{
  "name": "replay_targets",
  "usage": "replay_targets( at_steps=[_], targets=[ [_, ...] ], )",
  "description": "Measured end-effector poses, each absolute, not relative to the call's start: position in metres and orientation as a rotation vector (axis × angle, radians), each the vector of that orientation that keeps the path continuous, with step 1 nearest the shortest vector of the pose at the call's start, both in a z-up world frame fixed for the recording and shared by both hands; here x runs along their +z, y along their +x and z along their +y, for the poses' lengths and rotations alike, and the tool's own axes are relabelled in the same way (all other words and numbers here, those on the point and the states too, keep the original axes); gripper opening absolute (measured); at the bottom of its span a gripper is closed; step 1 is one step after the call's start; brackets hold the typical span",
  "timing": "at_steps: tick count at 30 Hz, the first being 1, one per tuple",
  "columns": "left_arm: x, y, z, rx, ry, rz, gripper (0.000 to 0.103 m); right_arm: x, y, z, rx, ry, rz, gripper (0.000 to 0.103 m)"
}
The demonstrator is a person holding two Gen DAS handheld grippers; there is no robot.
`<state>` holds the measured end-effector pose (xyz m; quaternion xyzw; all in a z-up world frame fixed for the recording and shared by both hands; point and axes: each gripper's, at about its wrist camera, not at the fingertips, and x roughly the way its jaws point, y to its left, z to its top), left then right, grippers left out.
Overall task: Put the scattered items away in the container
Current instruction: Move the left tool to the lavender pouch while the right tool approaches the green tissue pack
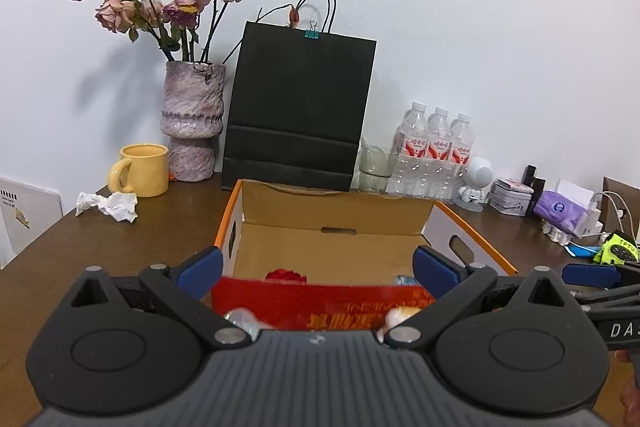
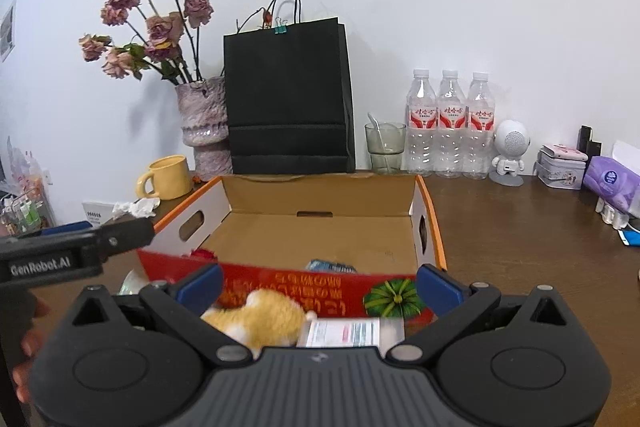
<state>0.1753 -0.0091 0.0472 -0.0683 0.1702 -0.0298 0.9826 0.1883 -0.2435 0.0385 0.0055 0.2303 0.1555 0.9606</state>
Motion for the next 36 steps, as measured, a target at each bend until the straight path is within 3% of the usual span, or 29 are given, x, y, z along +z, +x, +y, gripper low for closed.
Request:
replay_targets(
  at_steps=[17, 28, 34, 36],
  targets=[
    [0.014, 0.107, -0.009, -0.090, -0.062, 0.446, 0.103, -0.013, 0.123, -0.269, 0.300, -0.036, 0.605, 0.103],
    [-0.022, 0.110, -0.029, -0.138, -0.056, 0.599, 0.103, -0.033, 0.139, -0.272, 0.245, -0.029, 0.656, 0.101],
    [-0.025, 0.128, -0.033, -0.124, -0.089, 0.642, 0.089, -0.041, 0.158, -0.269, 0.221, -0.039, 0.683, 0.093],
    [-0.027, 0.135, -0.034, -0.114, -0.100, 0.661, 0.070, -0.043, 0.164, -0.268, 0.212, -0.036, 0.696, 0.091]
  ],
)
